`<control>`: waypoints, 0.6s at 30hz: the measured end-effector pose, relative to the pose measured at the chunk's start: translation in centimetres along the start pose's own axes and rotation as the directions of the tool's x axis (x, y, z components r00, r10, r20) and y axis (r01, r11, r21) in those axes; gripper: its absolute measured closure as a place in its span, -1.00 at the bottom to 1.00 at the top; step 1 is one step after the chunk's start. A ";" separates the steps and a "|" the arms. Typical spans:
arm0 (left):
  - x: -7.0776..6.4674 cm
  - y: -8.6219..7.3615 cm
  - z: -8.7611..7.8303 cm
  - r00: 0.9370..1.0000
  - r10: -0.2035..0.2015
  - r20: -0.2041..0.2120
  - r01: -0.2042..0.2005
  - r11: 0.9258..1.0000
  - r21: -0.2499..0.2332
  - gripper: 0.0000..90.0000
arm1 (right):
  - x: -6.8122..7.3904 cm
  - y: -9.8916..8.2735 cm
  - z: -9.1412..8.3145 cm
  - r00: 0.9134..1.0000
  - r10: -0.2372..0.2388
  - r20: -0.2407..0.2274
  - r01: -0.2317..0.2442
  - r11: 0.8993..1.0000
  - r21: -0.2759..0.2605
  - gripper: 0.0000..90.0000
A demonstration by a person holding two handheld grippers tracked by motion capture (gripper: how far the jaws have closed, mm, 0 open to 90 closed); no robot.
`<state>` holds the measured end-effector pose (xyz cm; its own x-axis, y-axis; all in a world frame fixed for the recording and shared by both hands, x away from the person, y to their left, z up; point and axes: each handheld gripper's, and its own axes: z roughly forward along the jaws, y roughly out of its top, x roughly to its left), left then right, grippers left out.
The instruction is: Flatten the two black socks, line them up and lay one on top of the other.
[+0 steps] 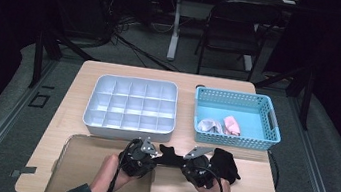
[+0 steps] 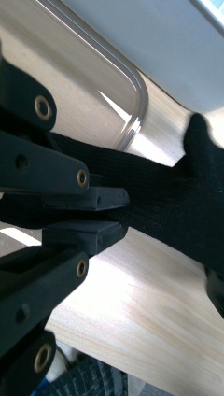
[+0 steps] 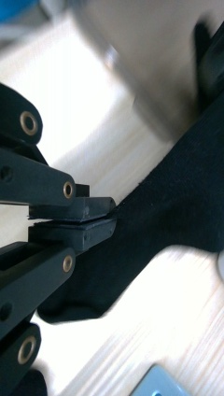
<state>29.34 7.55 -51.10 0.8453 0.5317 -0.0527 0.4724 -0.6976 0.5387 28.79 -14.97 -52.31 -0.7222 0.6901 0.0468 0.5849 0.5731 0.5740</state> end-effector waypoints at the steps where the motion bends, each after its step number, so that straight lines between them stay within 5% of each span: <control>1: 0.0 0.0 0.1 1.000 0.003 0.000 -0.003 1.000 0.001 0.82 | -0.1 0.1 -0.5 0.999 0.022 -0.025 -0.023 1.000 -0.014 0.98; 6: -0.1 -0.2 0.7 1.000 0.011 0.000 -0.011 1.000 0.015 0.71 | -0.6 0.3 -2.0 0.988 0.090 -0.125 -0.096 0.994 -0.044 0.98; 8: -0.1 -0.3 1.0 1.000 0.013 0.009 -0.014 1.000 0.022 0.65 | -1.0 0.3 -2.2 0.978 0.118 -0.175 -0.127 0.991 -0.041 0.98; 9: -0.2 -0.4 1.2 1.000 0.015 0.011 -0.015 0.999 0.028 0.55 | -1.1 0.2 -2.3 0.964 0.149 -0.218 -0.164 0.985 -0.049 0.98; 12: -0.9 -0.5 1.9 0.998 0.059 0.013 -0.060 0.995 0.080 0.46 | -1.4 0.2 -2.5 0.943 0.185 -0.276 -0.206 0.977 -0.052 0.98; 13: -0.9 -0.5 1.9 0.998 0.059 0.013 -0.060 0.995 0.080 0.45 | -1.4 0.2 -2.5 0.943 0.185 -0.276 -0.206 0.977 -0.052 0.98; 16: -1.5 -0.5 2.3 0.996 0.092 0.016 -0.093 0.990 0.104 0.60 | -1.9 0.1 -2.8 0.922 0.218 -0.321 -0.247 0.967 -0.054 0.98; 18: -1.6 -0.5 2.2 0.995 0.103 0.017 -0.104 0.990 0.097 0.80 | -2.2 0.0 -2.6 0.921 0.237 -0.309 -0.264 0.963 -0.048 0.98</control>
<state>28.26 5.98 -53.18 0.8933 0.4493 -0.0112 0.4043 -0.7924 0.4568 29.43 -17.67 -50.33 -0.6408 0.6347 0.4319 0.7361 0.3485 0.5802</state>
